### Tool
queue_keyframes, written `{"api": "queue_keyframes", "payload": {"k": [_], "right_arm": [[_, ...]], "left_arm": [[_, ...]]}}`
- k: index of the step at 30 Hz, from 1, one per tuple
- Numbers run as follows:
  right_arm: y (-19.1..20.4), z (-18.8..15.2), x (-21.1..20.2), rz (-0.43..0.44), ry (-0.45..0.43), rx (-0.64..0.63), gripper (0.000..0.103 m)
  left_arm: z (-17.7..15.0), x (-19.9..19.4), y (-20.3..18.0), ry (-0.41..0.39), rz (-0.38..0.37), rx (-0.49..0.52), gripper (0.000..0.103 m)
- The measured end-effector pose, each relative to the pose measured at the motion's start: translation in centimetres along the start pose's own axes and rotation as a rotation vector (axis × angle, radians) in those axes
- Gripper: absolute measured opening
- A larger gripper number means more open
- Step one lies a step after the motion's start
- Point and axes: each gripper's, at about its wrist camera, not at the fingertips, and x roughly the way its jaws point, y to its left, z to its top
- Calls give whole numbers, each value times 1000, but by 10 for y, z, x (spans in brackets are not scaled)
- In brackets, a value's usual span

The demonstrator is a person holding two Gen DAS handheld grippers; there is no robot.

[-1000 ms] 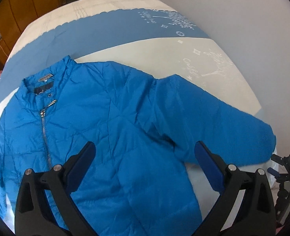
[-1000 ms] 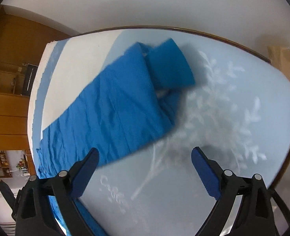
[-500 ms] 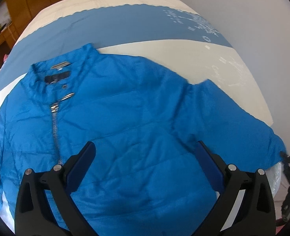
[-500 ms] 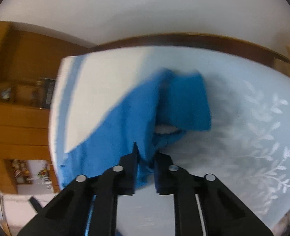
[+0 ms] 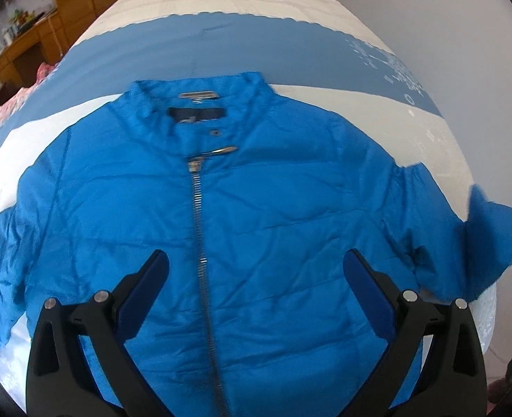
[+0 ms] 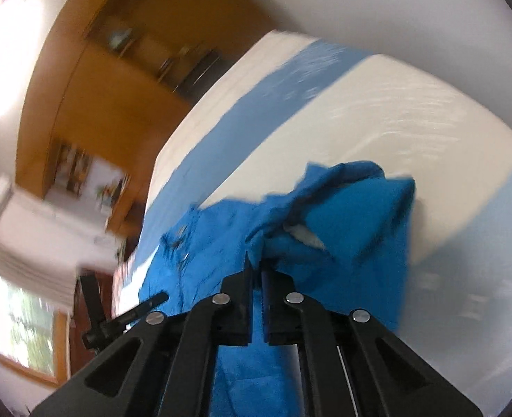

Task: Fold large clothes
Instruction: 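Grasp a jacket sleeve with the right gripper and fold it across the body, then open the right gripper to release the folded sleeve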

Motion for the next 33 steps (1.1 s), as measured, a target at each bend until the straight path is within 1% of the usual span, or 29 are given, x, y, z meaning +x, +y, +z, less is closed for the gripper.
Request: {"api": "queue_keyframes", "payload": {"k": [3, 4, 5, 7, 10, 11, 13, 14, 15, 17, 18, 19, 20, 24, 26, 27, 28, 30, 32, 33], "right_arm": [[32, -4, 31, 17, 61, -75, 3], [38, -7, 35, 28, 76, -90, 3], [51, -10, 47, 46, 105, -118, 3], [64, -25, 57, 58, 140, -149, 3], [81, -43, 85, 50, 215, -200, 3], [88, -51, 98, 41, 252, -225, 3], [91, -61, 113, 21, 290, -255, 4], [94, -68, 122, 5, 315, -270, 9], [96, -75, 130, -5, 345, -281, 12], [99, -88, 138, 9, 398, -311, 23], [102, -92, 138, 20, 415, -326, 24], [104, -97, 136, 31, 434, -349, 32], [104, -100, 132, 40, 437, -361, 45], [105, -104, 102, 46, 391, -396, 45], [96, -99, 79, 26, 350, -383, 45], [89, -95, 66, 2, 323, -368, 45], [85, -93, 62, -20, 306, -357, 45], [62, -81, 35, -98, 250, -312, 45], [43, -70, 18, -152, 208, -268, 45], [33, -65, 10, -178, 190, -243, 45]], "left_arm": [[-1, -6, 18, -8, 3, -26, 99], [-2, -7, 23, -9, 3, -34, 99], [-3, -8, 27, -9, 3, -40, 99], [-4, -10, 34, -12, 6, -53, 99], [-6, -9, 44, -7, 5, -77, 99], [-7, -9, 46, -5, 3, -83, 99], [-8, -8, 50, -2, 0, -94, 99], [-9, -7, 52, 1, -2, -100, 99], [-10, -7, 53, 3, -7, -104, 99], [-11, -6, 56, 8, -22, -112, 99], [-11, -5, 57, 10, -30, -116, 99], [-11, -4, 57, 11, -41, -121, 99], [-12, -4, 57, 12, -47, -122, 99], [-14, 2, 52, 26, -93, -123, 99], [-14, 6, 46, 37, -113, -111, 99], [-14, 10, 41, 44, -119, -100, 99], [-13, 13, 37, 51, -125, -91, 99], [-11, 24, 21, 84, -148, -63, 99], [-10, 36, 8, 111, -160, -38, 99], [-10, 43, -1, 131, -162, -23, 95]]}}
